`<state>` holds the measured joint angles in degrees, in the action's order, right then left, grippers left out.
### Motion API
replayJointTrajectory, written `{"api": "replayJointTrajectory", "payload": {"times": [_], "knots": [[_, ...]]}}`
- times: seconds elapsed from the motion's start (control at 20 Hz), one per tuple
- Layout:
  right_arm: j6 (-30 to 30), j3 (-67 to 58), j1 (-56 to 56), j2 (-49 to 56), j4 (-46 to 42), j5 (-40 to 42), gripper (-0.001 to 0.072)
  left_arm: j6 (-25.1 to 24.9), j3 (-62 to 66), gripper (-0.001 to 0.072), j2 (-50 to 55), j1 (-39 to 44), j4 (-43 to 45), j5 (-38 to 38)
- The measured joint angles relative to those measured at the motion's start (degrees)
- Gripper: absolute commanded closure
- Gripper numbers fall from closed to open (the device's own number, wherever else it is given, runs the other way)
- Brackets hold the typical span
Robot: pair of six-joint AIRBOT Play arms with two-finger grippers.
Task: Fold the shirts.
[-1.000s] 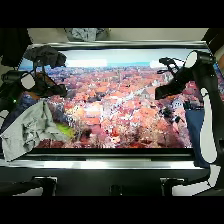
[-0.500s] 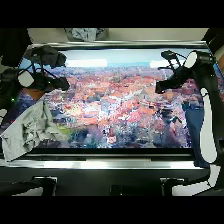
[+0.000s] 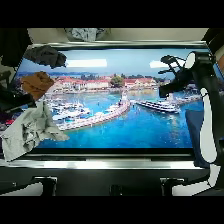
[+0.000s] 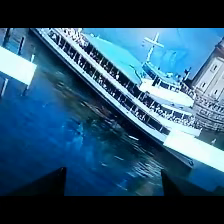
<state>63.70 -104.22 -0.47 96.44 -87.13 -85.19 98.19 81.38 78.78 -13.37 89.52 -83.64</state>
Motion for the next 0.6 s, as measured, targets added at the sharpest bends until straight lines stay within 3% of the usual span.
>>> {"api": "replayJointTrajectory", "payload": {"times": [0.15,0.35,0.4,0.45,0.5,0.55,0.6], "knots": [[-1.05,0.0,0.0,0.02,1.97,-0.79,0.0019,0.5,-8.41,-0.0002,-0.07,-3.5,-4.76,2.8],[-2.12,0.0,0.0,0.02,3.19,-1.46,0.002,0.76,-16.57,0.0006,1.29,-4.81,-3.93,7.58],[-2.27,0.0,0.0,0.02,3.39,-1.75,0.0019,0.7,-17.62,0.0076,1.66,-5.03,-2.91,8.74],[-2.49,0.0,0.0,0.02,3.52,-1.84,0.0019,0.52,-18.4,0.0363,1.95,-5.2,-2.23,10.03],[-2.62,0.0,0.0,0.02,3.61,-1.9,0.002,0.24,-18.95,0.0569,2.14,-5.27,-1.57,11.19],[-2.67,0.0,0.0,0.02,3.76,-1.97,0.002,-0.07,-19.34,0.0676,2.32,-5.35,-1.27,12.2],[-2.69,0.0,0.0,0.02,3.8,-2.25,0.0024,-0.61,-19.58,0.0676,2.38,-5.4,-0.96,13.03]]}}
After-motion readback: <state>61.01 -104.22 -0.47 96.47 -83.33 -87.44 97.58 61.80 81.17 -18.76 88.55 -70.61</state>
